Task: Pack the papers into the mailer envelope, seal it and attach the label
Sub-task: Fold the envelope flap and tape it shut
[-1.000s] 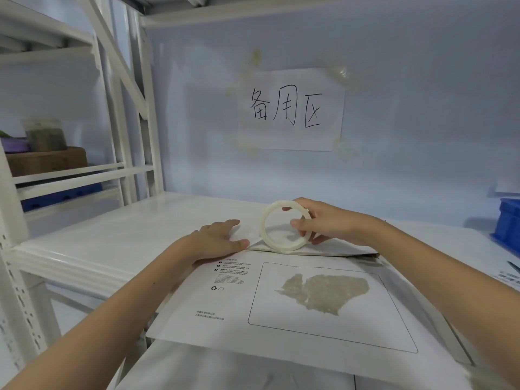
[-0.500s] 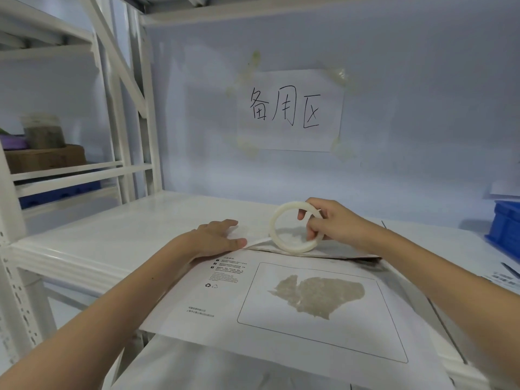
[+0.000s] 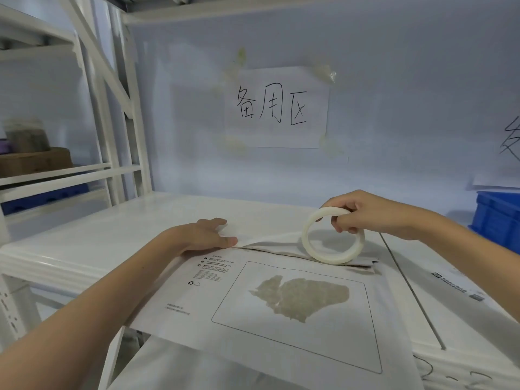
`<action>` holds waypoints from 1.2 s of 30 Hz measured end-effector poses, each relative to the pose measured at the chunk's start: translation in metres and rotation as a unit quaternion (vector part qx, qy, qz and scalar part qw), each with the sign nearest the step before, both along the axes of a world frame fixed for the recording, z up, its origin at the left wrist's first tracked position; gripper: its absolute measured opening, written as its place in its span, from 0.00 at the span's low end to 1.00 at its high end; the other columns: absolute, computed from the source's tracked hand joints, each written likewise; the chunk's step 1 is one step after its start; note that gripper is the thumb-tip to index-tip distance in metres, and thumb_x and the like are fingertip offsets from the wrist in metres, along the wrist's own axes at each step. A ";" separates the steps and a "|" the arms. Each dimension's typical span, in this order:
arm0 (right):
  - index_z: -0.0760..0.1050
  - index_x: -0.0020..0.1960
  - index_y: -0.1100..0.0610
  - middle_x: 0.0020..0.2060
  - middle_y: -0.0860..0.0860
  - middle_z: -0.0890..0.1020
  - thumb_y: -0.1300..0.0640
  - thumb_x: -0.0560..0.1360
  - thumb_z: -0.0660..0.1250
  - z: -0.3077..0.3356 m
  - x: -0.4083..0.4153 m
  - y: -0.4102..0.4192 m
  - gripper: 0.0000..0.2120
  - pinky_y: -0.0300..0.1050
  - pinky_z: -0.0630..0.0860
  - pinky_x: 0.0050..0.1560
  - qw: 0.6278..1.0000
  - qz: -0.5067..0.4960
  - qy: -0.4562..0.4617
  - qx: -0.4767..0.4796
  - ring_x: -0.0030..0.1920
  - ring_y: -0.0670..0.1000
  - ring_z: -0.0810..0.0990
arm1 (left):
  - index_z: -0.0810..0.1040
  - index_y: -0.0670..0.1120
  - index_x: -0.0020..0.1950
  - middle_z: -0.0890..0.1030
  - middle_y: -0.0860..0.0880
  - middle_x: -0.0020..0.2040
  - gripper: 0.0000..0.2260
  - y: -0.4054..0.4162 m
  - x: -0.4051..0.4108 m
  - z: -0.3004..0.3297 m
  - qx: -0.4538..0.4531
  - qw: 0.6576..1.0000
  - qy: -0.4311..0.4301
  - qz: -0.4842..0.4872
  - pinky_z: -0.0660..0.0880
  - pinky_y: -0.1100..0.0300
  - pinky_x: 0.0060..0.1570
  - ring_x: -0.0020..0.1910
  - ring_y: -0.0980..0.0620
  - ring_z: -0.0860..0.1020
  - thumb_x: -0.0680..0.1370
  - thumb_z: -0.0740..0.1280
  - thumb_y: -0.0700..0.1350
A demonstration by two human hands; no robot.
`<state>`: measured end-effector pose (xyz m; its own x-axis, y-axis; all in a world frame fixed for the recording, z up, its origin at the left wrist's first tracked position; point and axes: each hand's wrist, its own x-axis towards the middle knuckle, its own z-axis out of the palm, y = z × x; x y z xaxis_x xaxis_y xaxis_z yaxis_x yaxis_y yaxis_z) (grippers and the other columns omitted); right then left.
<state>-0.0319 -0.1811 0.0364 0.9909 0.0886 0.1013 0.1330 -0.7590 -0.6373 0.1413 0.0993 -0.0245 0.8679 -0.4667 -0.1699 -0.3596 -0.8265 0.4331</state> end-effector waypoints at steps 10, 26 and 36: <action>0.80 0.40 0.59 0.26 0.53 0.74 0.36 0.63 0.76 -0.044 -0.010 -0.020 0.25 0.52 0.77 0.59 0.959 0.038 0.067 0.273 0.38 0.55 0.80 | 0.49 0.55 0.80 0.56 0.47 0.80 0.38 -0.031 -0.018 0.016 0.000 0.996 -0.051 -0.071 0.59 0.52 0.72 0.77 0.46 0.58 0.77 0.66 0.39; 0.80 0.55 0.67 0.23 0.51 0.64 0.50 0.81 0.57 -0.029 -0.020 -0.011 0.22 0.46 0.69 0.35 0.933 0.001 0.057 0.355 0.26 0.51 0.58 | 0.49 0.58 0.80 0.53 0.57 0.80 0.38 -0.054 -0.037 -0.005 -0.081 0.993 0.053 -0.073 0.50 0.51 0.75 0.79 0.53 0.53 0.74 0.56 0.72; 0.79 0.42 0.61 0.29 0.55 0.75 0.41 0.79 0.56 -0.041 -0.019 -0.012 0.26 0.49 0.74 0.50 0.949 -0.006 0.063 0.310 0.36 0.56 0.79 | 0.52 0.52 0.80 0.55 0.54 0.80 0.40 -0.058 -0.037 -0.012 -0.057 0.993 -0.018 -0.101 0.54 0.53 0.75 0.78 0.52 0.55 0.74 0.62 0.68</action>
